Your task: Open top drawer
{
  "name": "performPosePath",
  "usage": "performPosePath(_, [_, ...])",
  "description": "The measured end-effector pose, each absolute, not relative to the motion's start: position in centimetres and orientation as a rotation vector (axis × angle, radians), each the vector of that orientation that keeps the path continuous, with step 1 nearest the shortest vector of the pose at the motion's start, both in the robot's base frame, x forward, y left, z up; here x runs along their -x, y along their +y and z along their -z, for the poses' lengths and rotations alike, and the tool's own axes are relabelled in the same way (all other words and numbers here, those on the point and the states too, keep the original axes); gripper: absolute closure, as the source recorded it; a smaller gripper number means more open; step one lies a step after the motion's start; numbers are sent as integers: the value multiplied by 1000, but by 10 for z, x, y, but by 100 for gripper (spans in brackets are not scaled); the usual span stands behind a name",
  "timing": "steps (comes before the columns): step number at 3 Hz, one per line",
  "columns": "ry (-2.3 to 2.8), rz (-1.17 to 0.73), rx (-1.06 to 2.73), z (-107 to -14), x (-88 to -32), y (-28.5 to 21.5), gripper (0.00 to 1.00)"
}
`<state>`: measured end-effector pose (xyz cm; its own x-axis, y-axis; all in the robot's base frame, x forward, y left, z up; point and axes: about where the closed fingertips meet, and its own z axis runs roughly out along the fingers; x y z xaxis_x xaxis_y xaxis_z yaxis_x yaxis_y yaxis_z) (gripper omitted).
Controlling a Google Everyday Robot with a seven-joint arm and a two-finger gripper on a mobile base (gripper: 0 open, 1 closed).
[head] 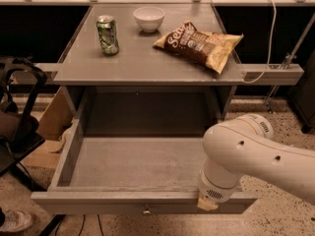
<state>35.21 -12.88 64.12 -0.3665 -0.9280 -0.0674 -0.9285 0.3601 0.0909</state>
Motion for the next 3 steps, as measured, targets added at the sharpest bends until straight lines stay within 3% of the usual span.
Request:
performPosePath(1, [2587, -178, 1766, -641, -352, -129, 16])
performPosePath(2, [2587, -177, 1766, -641, -352, -129, 0])
performPosePath(3, [2580, -181, 1759, -643, -351, -129, 0])
